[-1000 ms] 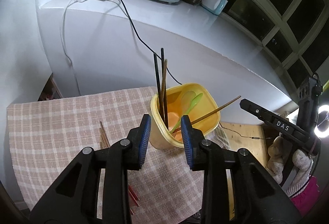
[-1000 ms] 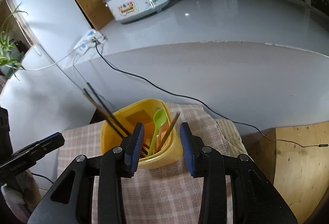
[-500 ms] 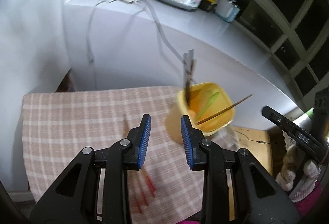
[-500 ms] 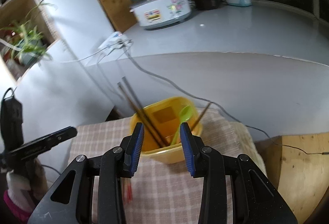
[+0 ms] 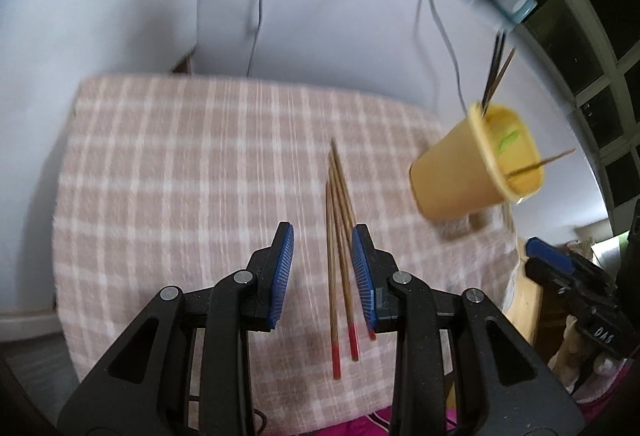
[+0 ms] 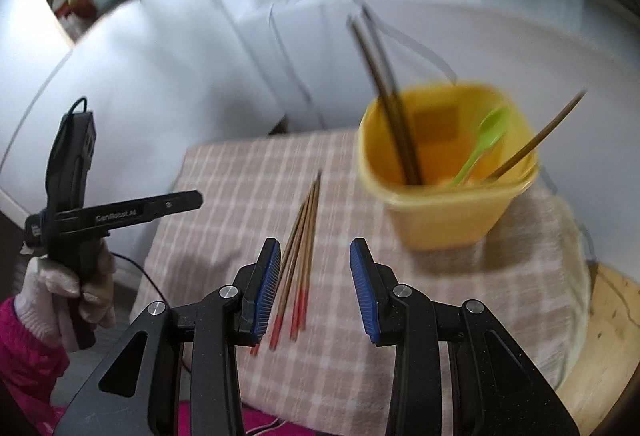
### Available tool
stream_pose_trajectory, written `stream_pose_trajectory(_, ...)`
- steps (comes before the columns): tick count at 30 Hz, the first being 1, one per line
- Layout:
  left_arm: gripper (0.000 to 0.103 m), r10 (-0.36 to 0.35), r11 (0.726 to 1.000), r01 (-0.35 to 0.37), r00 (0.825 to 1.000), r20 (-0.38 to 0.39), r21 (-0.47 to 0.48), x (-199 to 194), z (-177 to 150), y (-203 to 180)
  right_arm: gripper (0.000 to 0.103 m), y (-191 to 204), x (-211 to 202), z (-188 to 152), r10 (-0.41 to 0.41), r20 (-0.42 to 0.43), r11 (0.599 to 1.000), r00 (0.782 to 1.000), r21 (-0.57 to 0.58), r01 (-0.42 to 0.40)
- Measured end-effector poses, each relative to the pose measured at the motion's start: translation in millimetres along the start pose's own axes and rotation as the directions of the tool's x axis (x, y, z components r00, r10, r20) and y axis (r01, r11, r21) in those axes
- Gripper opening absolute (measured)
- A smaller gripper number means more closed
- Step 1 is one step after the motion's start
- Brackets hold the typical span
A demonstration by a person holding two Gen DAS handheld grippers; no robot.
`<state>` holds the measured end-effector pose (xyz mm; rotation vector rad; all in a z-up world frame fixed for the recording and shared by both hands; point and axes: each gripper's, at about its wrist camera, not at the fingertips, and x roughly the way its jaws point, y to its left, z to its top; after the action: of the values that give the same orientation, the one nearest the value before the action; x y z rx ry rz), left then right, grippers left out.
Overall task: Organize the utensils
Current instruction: 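Move both tools back down to the red-tipped wooden chopsticks on the cloth, then close the left tool on a red-tipped wooden chopstick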
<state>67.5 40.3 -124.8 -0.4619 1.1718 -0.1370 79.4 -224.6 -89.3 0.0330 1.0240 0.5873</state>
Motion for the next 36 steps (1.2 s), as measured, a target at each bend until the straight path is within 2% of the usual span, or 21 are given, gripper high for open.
stream_pose_trajectory(6,0.03,0.007,1.0,-0.005,0.994,-0.11,0.015,38,-26,-4,0.034,3,41,-23,0.004,-0.127,1.0,0.992,-0.019,-0.007)
stream_pose_trajectory(11,0.029,0.023,0.999,-0.019,0.987,-0.162,0.028,65,-36,-7,0.034,2,60,-32,0.015,-0.186,1.0,0.982,-0.009,-0.017)
stream_pose_trajectory(23,0.029,0.053,0.998,-0.042,0.977,-0.209,0.056,105,-37,-21,0.034,0,85,-27,0.017,-0.227,1.0,0.974,0.011,-0.015)
stream_pose_trajectory(28,0.029,0.072,0.996,-0.057,0.975,-0.211,0.076,120,-36,-29,0.026,1,93,-26,0.013,-0.253,1.0,0.967,0.005,-0.012)
stream_pose_trajectory(30,0.022,0.078,0.995,-0.063,0.974,-0.214,0.075,129,-36,-33,0.025,2,99,-25,0.005,-0.26,1.0,0.966,-0.002,-0.006)
stream_pose_trajectory(36,0.014,0.082,0.995,-0.069,0.975,-0.209,0.069,147,-33,-41,0.022,4,113,-22,-0.003,-0.284,1.0,0.959,-0.004,0.002)
